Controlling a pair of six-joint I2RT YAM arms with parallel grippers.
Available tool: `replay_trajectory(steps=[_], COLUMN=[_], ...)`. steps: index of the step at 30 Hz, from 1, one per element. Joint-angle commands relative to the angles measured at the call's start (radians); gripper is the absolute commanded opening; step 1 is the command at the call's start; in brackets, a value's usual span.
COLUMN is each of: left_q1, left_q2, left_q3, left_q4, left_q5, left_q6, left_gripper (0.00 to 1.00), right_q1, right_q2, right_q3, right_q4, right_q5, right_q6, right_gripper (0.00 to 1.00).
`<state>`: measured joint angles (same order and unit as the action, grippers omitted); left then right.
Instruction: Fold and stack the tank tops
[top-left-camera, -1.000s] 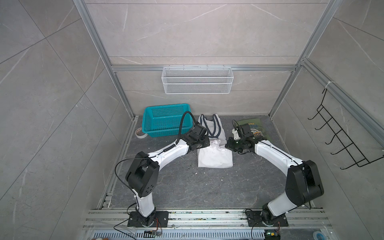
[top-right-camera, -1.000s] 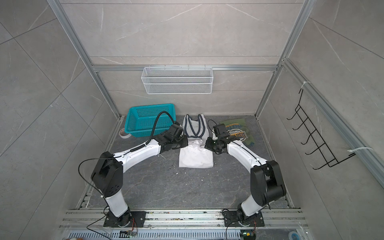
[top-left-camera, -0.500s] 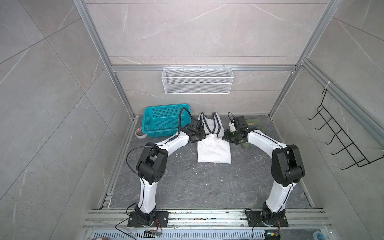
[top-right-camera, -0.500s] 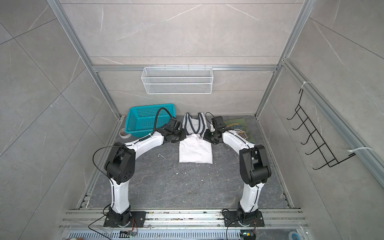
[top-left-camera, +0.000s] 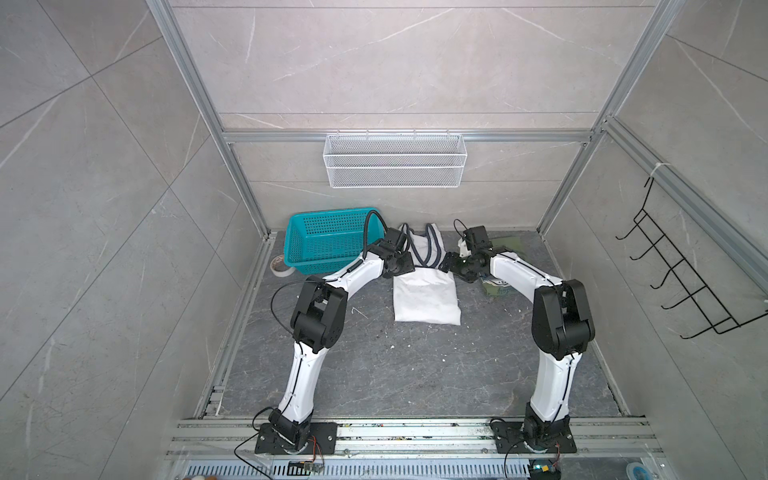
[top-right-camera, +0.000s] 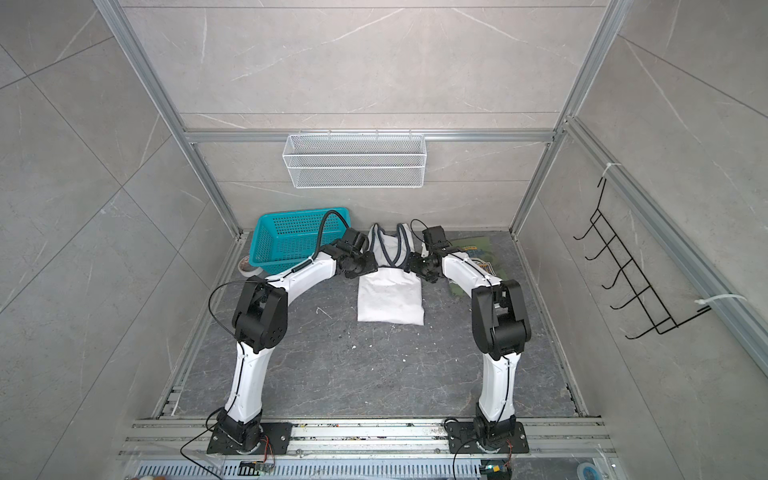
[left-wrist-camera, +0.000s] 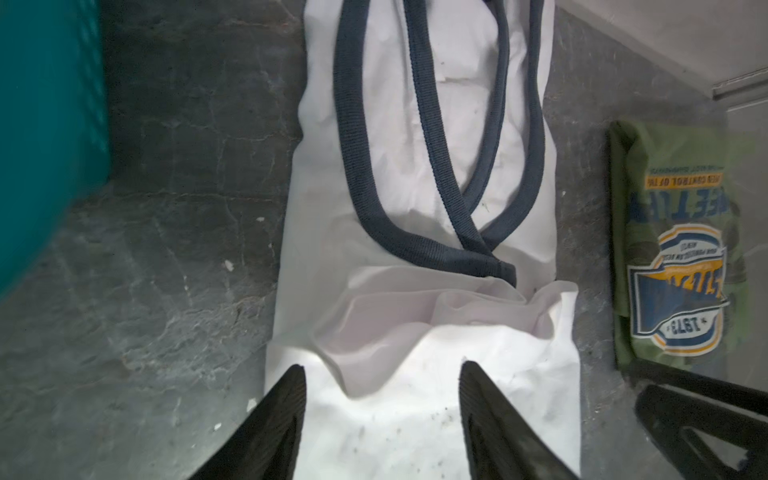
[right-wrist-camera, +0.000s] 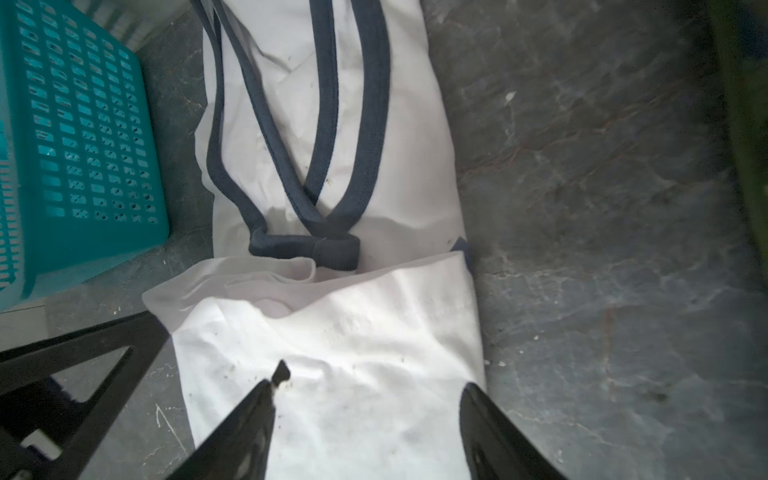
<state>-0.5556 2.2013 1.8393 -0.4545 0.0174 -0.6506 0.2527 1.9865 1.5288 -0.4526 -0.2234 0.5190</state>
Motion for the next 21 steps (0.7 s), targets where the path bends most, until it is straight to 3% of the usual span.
replay_trajectory(steps=[1, 7, 14, 21], left_q1=[0.002, -0.067, -0.099, -0.098], left_q2=[-0.123, -0.370, -0.640, -0.636], left_q3=[-0.006, -0.311, -0.838, -1.005], left_q4=[-0.077, -0.046, 0.280, 0.502], left_q5=[-0.034, -0.066, 0.022, 0.105], left_q6=[0.061, 0.075, -0.048, -0.130], left_gripper=[0.74, 0.78, 0.72, 0.67], right_q1=[0.000, 0.001, -0.022, -0.067], right_q2=[-0.114, -0.341, -0.522, -0.489], right_q3=[-0.060, -0.386, -0.692, -0.820], right_q4=[-0.044, 0.039, 0.165, 0.317], right_q5=[0.035, -0.048, -0.169, -0.261], right_q6=[-0.037, -0.012, 0.043, 0.090], right_gripper=[0.75, 0.75, 0.74, 0.73])
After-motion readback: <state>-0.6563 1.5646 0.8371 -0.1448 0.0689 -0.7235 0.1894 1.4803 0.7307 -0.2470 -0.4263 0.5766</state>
